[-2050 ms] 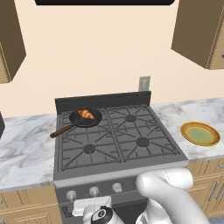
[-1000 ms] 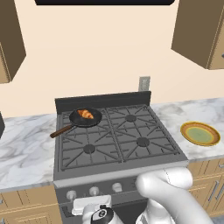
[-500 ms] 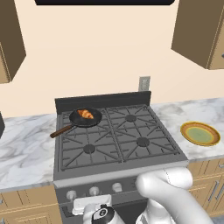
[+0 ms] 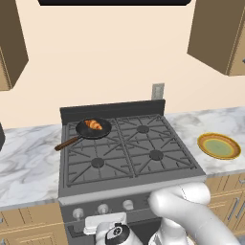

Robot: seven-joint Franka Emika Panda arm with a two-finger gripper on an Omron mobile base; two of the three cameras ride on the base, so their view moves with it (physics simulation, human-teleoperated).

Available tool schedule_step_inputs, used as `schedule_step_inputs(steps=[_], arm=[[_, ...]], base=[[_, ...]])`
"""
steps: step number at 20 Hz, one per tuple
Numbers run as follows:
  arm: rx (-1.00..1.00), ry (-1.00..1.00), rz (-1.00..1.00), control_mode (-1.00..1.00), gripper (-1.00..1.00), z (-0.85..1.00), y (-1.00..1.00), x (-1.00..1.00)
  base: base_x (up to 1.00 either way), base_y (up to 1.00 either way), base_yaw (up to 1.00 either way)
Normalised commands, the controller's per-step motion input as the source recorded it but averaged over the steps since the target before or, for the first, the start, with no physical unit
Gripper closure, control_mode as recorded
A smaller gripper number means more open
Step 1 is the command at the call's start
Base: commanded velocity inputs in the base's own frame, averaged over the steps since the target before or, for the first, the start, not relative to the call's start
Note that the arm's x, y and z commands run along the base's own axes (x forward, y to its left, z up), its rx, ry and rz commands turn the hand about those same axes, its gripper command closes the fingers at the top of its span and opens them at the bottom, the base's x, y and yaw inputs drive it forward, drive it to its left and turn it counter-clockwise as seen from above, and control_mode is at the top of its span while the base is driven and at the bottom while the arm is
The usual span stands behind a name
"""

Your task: Pick the croissant and place it on the pan. Then turn on the stove to warm the croissant.

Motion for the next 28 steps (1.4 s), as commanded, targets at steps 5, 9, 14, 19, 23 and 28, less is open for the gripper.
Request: schedule_step_inputs(steps=[5, 9, 14, 19, 23, 28], arm=[[0.00, 0.00, 0.00, -1.00, 1.00, 0.27, -0.04, 0.00], [0.00, 0.01, 0.00, -1.00, 1.00, 0.00, 0.00, 0.01], [-0.03, 0.00, 0.00, -1.00, 1.00, 0.03, 0.00, 0.00], [-0.14, 0.00, 0.04, -1.00, 1.00, 0.25, 0.00, 0.00], [-0.17, -0.01, 0.04, -1.00, 1.00, 0.39, 0.00, 0.00], [-0.19, -0.04, 0.04, -1.00, 1.00, 0.45, 0.03, 0.00]], base=[[0.00, 0.00, 0.00], [0.00, 0.00, 0.00], [0.00, 0.00, 0.00], [0.00, 0.00, 0.00], [0.00, 0.00, 0.00], [0.00, 0.00, 0.00]])
